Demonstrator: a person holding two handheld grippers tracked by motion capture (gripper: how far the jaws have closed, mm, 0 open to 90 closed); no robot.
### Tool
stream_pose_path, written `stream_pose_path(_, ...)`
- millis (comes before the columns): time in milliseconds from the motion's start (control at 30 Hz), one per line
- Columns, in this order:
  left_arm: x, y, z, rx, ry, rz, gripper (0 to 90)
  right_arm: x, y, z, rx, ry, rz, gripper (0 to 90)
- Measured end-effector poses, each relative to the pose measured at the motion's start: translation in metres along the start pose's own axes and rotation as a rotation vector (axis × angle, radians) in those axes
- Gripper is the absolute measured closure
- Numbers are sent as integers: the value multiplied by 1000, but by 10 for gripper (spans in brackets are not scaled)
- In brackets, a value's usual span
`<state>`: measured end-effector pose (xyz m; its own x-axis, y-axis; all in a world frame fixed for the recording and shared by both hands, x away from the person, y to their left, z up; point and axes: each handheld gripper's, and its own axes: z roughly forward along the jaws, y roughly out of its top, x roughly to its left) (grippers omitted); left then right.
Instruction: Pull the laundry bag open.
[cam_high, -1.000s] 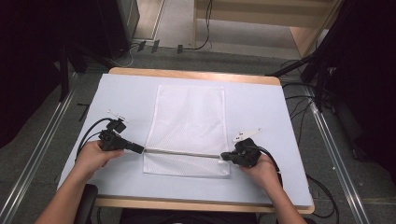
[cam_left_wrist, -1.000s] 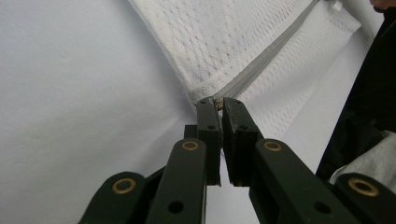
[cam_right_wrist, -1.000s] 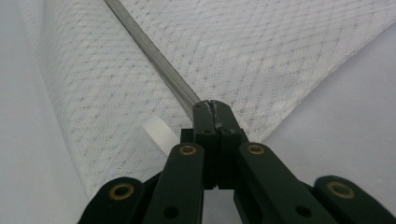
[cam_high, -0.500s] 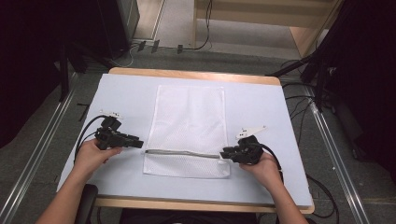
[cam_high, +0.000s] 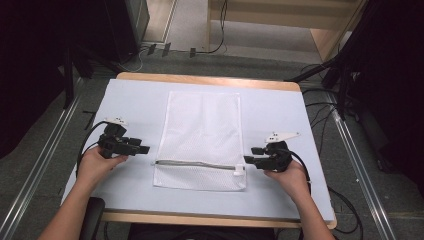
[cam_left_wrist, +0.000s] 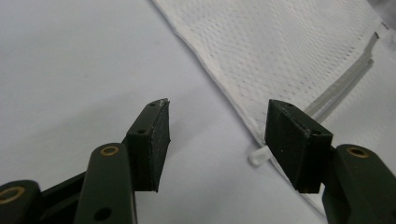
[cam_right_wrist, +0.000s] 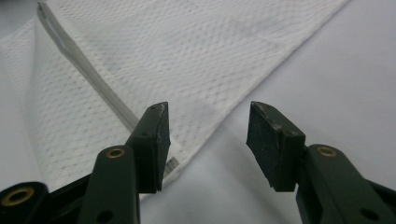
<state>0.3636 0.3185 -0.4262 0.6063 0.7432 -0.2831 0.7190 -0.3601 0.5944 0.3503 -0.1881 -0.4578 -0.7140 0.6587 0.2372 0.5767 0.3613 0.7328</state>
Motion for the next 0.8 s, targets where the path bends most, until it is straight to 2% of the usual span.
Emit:
stream_pose_path(433,15,-4,-8,-22,90,-18,366,-19,-6,-7,-24,-68,55,392)
stream_pose_path(800,21,-5,-8,-15,108,-38,344,-32,-10,-9,-34,-118,104,372)
